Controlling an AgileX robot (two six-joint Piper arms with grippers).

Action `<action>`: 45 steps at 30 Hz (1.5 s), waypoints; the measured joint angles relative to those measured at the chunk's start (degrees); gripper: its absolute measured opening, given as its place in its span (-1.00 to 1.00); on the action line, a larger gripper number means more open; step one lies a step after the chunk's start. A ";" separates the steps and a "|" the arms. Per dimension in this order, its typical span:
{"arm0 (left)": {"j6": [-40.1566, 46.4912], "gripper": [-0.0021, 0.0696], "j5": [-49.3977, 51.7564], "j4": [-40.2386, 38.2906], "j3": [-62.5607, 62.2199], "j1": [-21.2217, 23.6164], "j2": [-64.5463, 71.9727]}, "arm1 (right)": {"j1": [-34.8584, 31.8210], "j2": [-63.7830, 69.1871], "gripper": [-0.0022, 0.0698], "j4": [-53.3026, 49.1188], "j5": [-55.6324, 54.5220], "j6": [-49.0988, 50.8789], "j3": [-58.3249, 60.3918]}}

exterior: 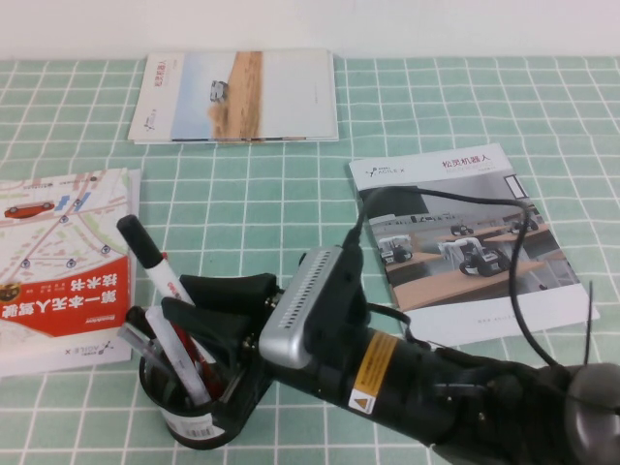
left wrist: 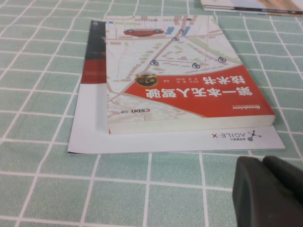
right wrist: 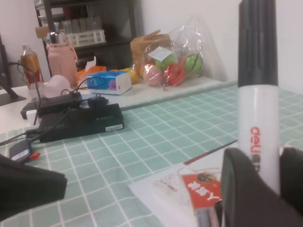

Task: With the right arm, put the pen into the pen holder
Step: Place the pen onto the pen holder

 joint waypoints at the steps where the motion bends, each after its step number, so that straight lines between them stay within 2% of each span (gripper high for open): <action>1: 0.00 -0.95 0.00 0.00 0.00 0.00 0.00 | 0.00 0.36 -0.60 -0.33 0.00 0.31 -0.25; 25: 0.00 -0.95 0.00 0.00 0.00 0.00 0.00 | 0.00 6.30 -0.59 -1.36 -0.66 1.02 -0.82; 27: 0.00 -0.95 0.00 0.00 0.00 0.00 0.00 | 0.00 6.30 -0.50 -1.36 -0.02 1.10 -0.82; 32: 0.00 -0.95 0.00 0.00 0.00 0.00 0.00 | 0.00 5.23 -0.12 -1.50 3.47 1.10 -0.82; 37: 0.00 -0.95 0.00 0.00 0.00 0.00 0.00 | 0.00 2.03 -0.04 -1.50 4.37 1.10 0.70; 41: 0.00 -0.95 0.00 0.00 0.00 0.00 0.00 | 0.00 -2.36 -0.07 -1.50 6.90 1.10 2.94; 44: 0.00 -0.95 0.00 0.00 0.00 0.00 0.00 | 0.00 -8.76 -0.29 -1.50 15.18 1.35 4.55; 45: 0.00 -0.95 0.00 0.00 0.00 0.00 0.00 | 0.00 -11.40 -0.42 -1.50 19.33 1.35 4.99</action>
